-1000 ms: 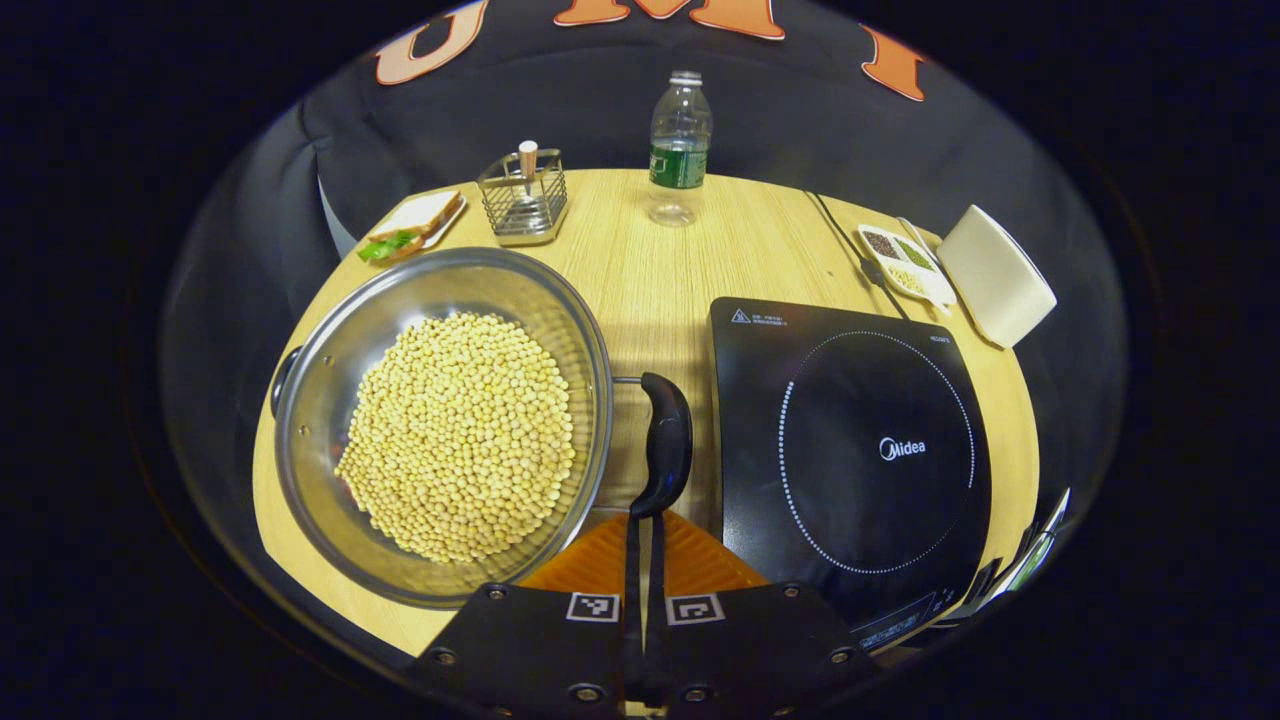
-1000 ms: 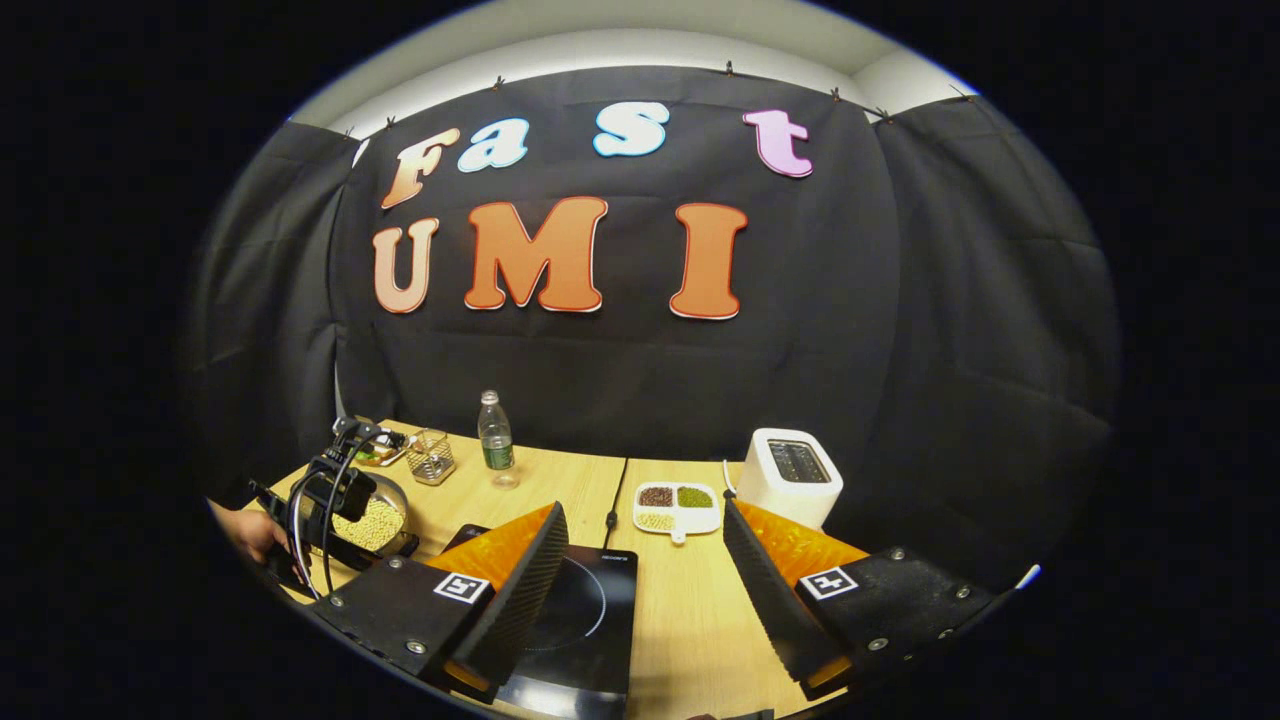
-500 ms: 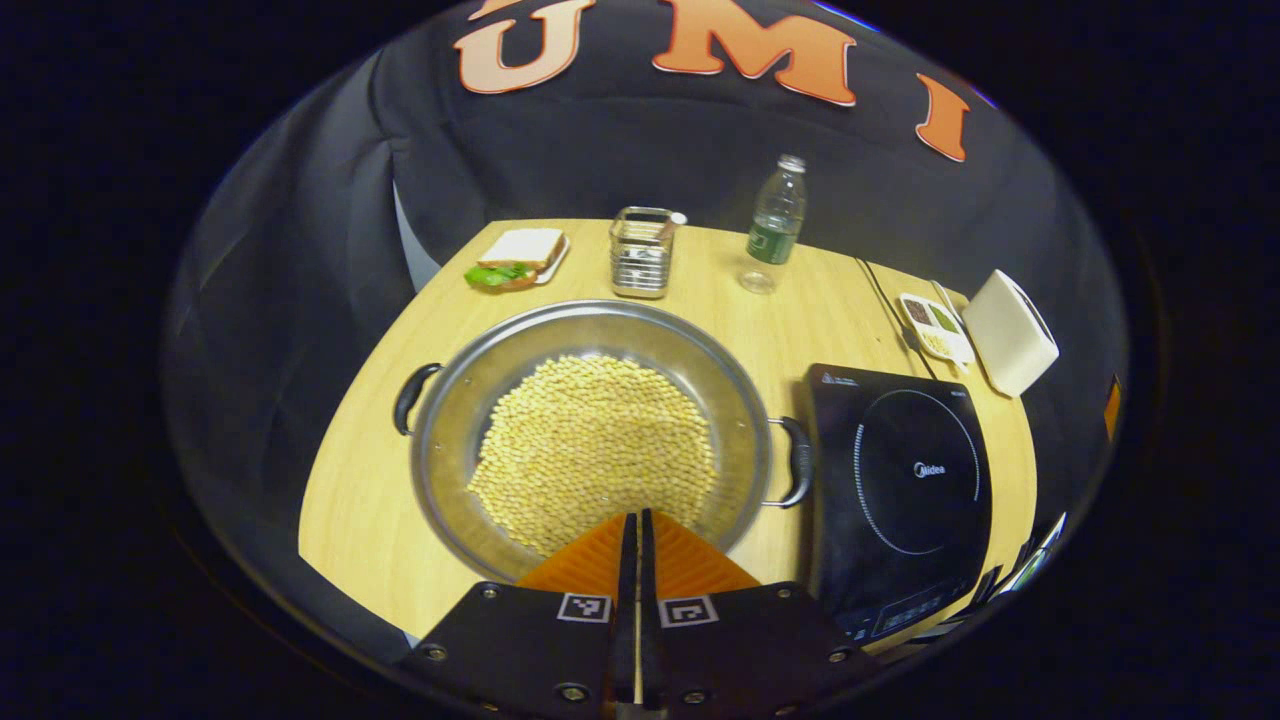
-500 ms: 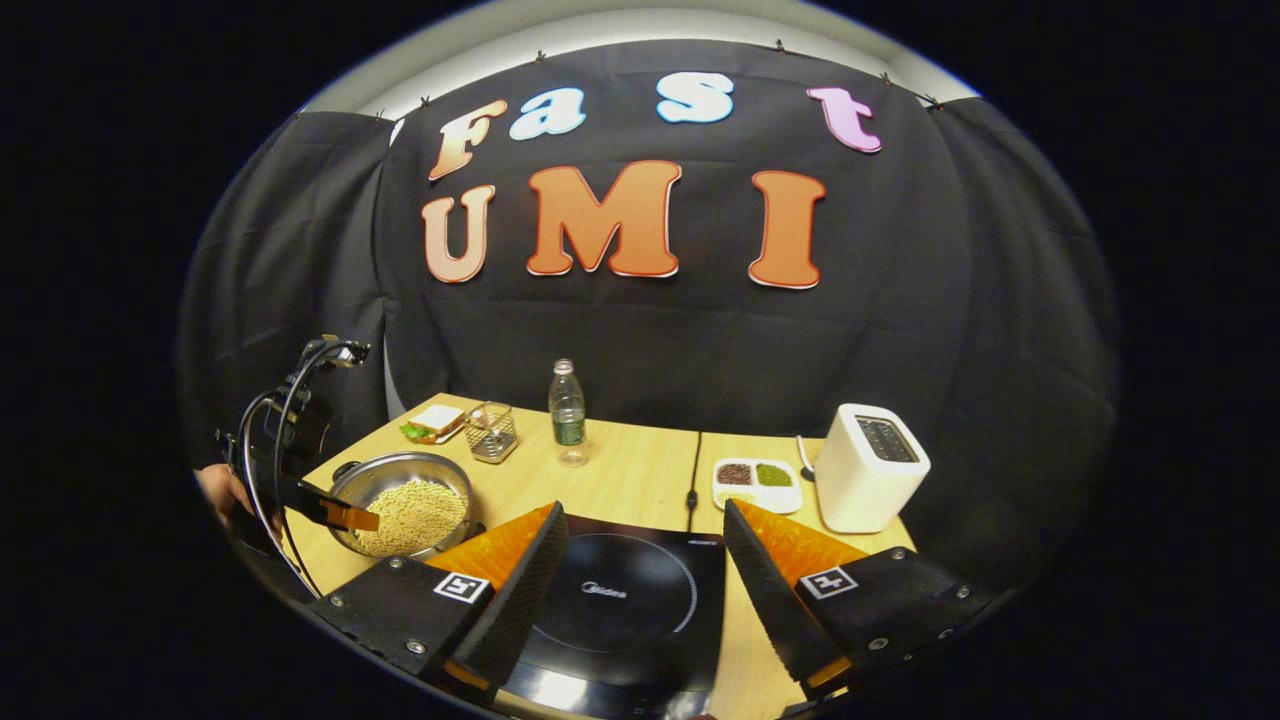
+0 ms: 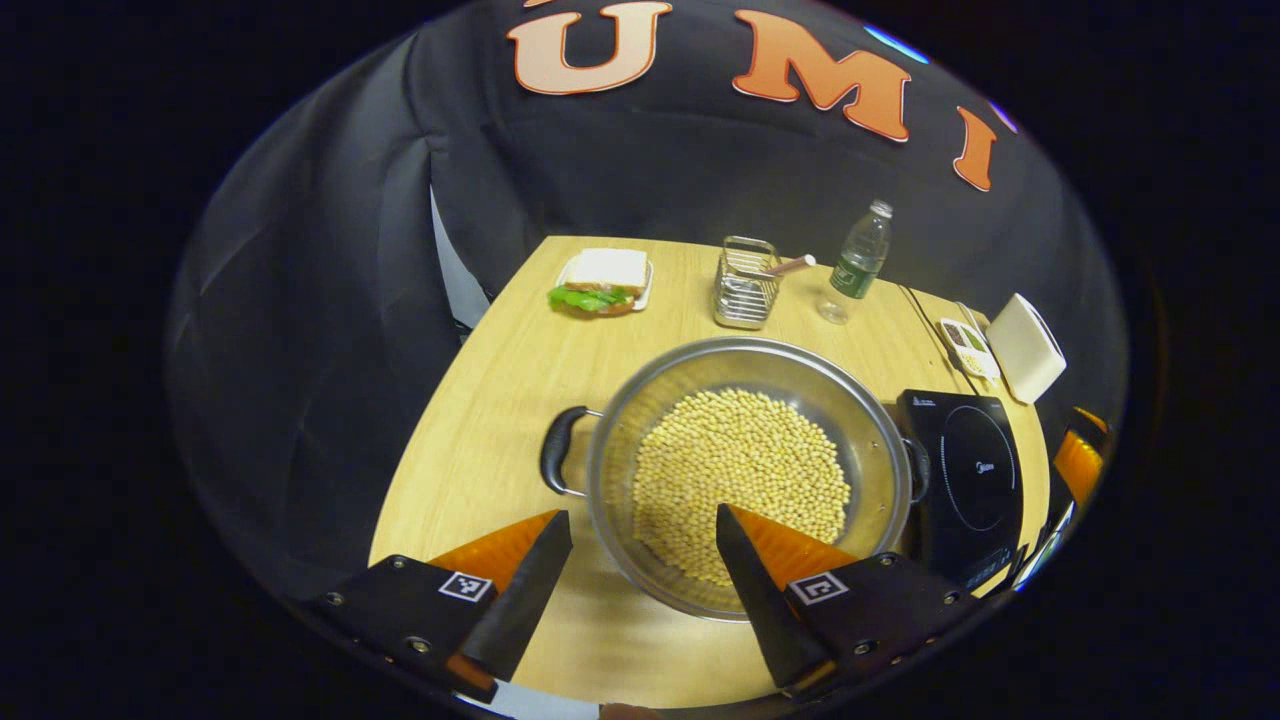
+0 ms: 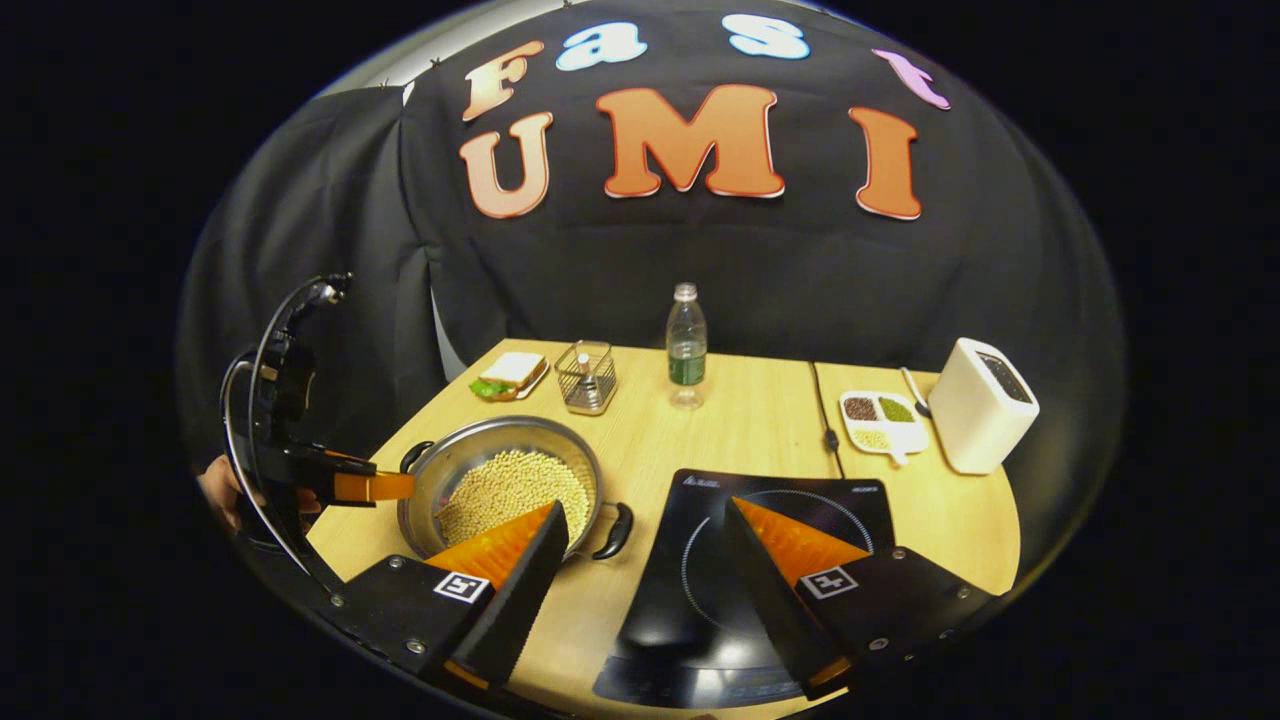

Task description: First push the handle of the pot to place it horizontally, then grasp the pot with both hands and set it on the induction cooktop.

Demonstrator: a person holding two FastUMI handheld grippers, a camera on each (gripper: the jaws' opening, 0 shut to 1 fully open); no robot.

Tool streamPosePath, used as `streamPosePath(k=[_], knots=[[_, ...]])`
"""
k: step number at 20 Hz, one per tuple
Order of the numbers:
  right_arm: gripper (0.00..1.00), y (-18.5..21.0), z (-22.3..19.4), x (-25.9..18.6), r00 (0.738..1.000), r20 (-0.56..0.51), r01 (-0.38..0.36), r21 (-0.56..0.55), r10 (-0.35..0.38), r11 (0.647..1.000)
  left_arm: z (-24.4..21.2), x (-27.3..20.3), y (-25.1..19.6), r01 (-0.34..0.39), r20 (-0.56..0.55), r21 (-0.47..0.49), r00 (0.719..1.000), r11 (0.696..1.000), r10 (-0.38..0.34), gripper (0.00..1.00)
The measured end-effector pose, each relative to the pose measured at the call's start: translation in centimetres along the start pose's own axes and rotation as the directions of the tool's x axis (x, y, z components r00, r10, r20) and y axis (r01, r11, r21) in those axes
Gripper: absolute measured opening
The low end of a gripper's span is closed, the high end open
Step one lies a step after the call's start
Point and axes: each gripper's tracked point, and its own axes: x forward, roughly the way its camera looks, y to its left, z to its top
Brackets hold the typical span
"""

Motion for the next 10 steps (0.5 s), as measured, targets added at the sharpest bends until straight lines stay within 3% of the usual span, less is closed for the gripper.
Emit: streamPosePath(k=[5, 10], knots=[[0.97, 3.3, -3.5, 3.5, 0.988, -0.148, 0.04, 0.064, -0.03, 0.997, -0.1, 2.0, 3.4, 0.067, -0.023, 0.028, 0.997, 0.997, -0.067, 0.92], [0.95, 3.3, -6.2, 7.2, 0.963, -0.256, 0.106, 0.055, -0.089, 0.993, 0.8, 4.1, 4.0, 0.104, -0.019, 0.066, 0.994, 0.992, -0.103, 0.92]])
